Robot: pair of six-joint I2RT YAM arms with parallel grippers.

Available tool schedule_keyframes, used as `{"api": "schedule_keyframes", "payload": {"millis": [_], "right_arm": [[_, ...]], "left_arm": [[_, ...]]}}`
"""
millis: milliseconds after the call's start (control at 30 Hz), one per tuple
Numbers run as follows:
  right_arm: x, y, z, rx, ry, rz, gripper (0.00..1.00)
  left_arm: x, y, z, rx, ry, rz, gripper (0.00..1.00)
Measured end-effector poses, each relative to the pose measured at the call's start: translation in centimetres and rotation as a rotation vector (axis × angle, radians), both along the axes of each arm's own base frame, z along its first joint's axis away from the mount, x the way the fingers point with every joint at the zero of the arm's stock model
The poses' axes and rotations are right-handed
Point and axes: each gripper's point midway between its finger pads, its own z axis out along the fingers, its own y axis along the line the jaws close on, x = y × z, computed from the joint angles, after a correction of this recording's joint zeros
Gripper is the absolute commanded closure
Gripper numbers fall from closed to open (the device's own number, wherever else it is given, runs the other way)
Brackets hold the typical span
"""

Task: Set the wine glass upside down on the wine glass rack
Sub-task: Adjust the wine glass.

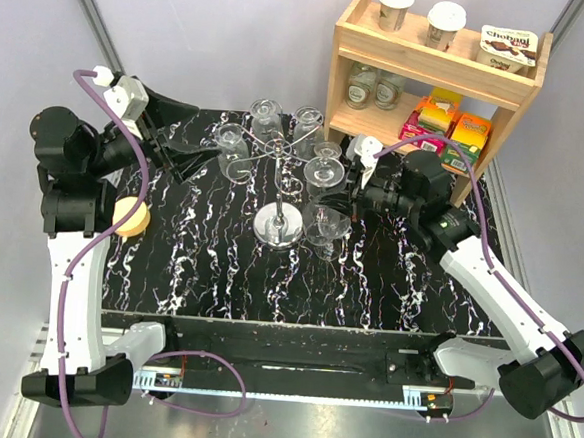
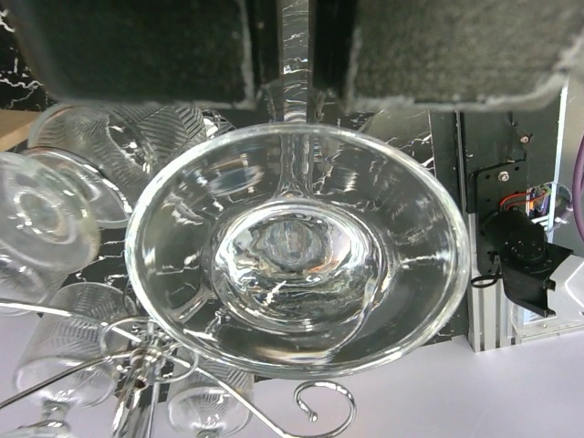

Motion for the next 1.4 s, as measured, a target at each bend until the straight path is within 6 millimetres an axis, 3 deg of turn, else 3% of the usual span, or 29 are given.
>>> {"api": "schedule_keyframes", "payload": {"millis": [167,467,700,1400], "right_arm": [[-0.1,0.8,-1.7,0.003,0.001,0.007,1.0],[0.3,1.8,-1.7,0.031,-0.056,-0.01,1.0],[1.5,2.5,-2.1,0.035,-0.074,-0.038,1.0],[4.7,4.6,-6.0,-0.026,-0.024,-0.062,1.0]], "left_arm": [[-0.5,0.0,0.3,0.003,-0.018,0.005,0.01],[-0.9,0.1,0.4,0.009,-0.034,0.008,0.01],[-0.8,0.1,0.2,0.009,-0.029,0.008,0.01],[-0.8,0.0,-0.7,0.009,-0.013,-0.008,0.01]]}}
